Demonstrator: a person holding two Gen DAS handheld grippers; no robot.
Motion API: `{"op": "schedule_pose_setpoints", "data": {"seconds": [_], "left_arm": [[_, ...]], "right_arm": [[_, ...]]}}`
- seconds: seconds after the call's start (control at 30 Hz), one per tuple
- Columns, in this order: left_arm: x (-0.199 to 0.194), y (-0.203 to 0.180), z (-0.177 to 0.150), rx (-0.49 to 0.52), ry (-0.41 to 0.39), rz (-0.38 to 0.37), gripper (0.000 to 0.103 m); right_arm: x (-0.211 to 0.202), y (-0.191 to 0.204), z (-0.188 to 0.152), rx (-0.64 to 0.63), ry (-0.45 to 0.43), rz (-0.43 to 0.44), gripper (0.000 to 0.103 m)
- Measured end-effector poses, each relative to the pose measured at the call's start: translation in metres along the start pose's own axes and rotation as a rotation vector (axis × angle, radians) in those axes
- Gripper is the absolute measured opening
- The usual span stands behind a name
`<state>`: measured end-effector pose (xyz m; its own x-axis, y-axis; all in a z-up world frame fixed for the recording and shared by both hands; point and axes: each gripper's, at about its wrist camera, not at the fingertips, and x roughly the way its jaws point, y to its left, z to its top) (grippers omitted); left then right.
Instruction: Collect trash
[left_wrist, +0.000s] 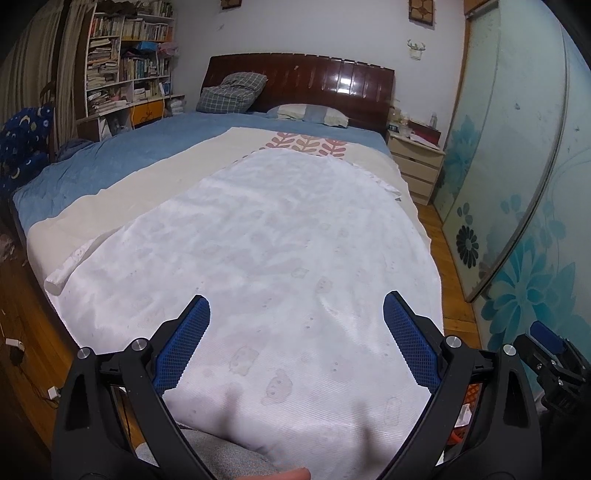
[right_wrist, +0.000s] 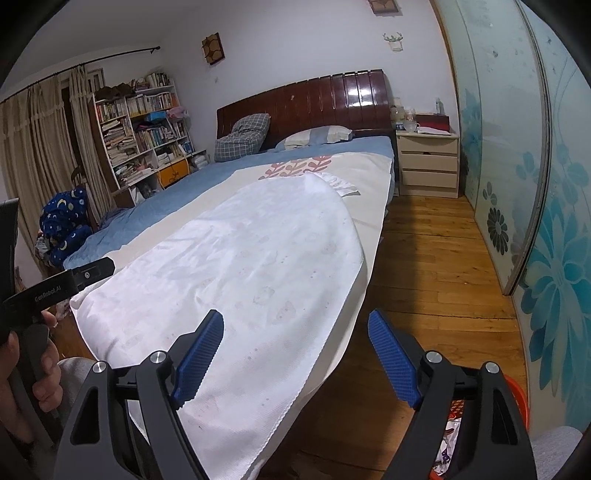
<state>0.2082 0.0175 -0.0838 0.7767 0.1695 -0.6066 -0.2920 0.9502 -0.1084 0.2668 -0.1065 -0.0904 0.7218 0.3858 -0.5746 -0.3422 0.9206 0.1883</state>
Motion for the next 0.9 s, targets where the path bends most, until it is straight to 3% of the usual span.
{"op": "schedule_pose_setpoints", "data": {"seconds": [0.9], "left_arm": [[-0.012,-0.006,-0.003,0.010,-0.042,0.020,0.094]], "right_arm": [[-0.033,0.002,-0.001,-0.043,-0.089,0.010,0.080]]}}
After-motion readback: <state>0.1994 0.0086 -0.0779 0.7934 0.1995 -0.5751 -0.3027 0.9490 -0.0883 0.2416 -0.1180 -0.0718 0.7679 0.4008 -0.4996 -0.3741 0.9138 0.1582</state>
